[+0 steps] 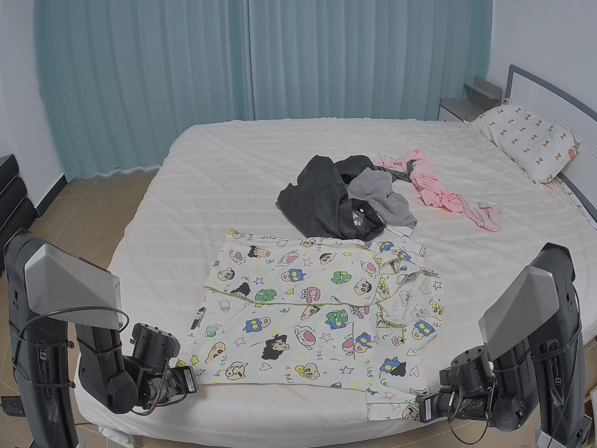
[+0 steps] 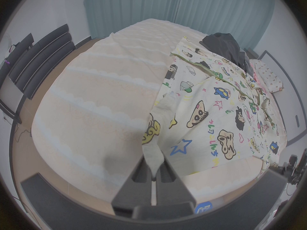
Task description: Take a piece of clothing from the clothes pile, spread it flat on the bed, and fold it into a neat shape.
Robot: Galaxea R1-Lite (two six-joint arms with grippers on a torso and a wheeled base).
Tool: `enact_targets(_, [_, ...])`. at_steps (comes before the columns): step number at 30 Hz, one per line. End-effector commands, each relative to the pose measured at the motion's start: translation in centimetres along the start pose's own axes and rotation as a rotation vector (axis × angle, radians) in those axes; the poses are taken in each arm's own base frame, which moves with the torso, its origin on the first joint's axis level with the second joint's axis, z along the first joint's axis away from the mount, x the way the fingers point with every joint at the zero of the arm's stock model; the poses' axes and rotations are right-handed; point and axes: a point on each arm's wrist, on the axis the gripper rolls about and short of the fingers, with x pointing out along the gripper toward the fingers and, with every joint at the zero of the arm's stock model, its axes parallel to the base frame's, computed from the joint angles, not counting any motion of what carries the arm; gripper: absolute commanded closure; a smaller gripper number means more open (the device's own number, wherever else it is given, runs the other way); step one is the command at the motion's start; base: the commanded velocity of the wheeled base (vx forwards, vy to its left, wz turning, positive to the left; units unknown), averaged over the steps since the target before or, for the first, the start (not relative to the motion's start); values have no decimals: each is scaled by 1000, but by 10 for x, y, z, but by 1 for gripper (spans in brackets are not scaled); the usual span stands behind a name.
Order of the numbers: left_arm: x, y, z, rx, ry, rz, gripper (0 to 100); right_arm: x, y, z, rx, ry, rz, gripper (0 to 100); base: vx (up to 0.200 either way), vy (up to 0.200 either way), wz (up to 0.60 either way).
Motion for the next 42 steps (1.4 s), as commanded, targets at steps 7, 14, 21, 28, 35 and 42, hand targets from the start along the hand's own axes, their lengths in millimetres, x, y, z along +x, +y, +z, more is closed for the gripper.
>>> enact_targets(7, [-17, 10, -20, 91, 79, 20, 100, -9, -2, -3, -13, 47, -8, 100, 0, 0, 0])
enact_targets(14, [-24, 13, -25, 100, 97, 23, 100, -13, -3, -5, -19, 83, -5, 100, 0, 0, 0])
enact_targets(21, [-28, 14, -31, 109, 124, 8, 100, -14, -4, -8, -20, 122, -16, 100, 0, 0, 0])
enact_targets(28, [-28, 11, -27, 48, 93, -17, 0, -16, -5, -4, 13, 104, -12, 0, 0, 0, 0])
enact_targets(35, [-51, 24, -2, -151, -79, -146, 0, -45, -19, 31, 191, -110, -2, 0, 0, 0, 0])
enact_targets(42, [-79, 29, 35, -384, -171, -440, 0, -69, -31, 93, 313, -433, 142, 0, 0, 0, 0])
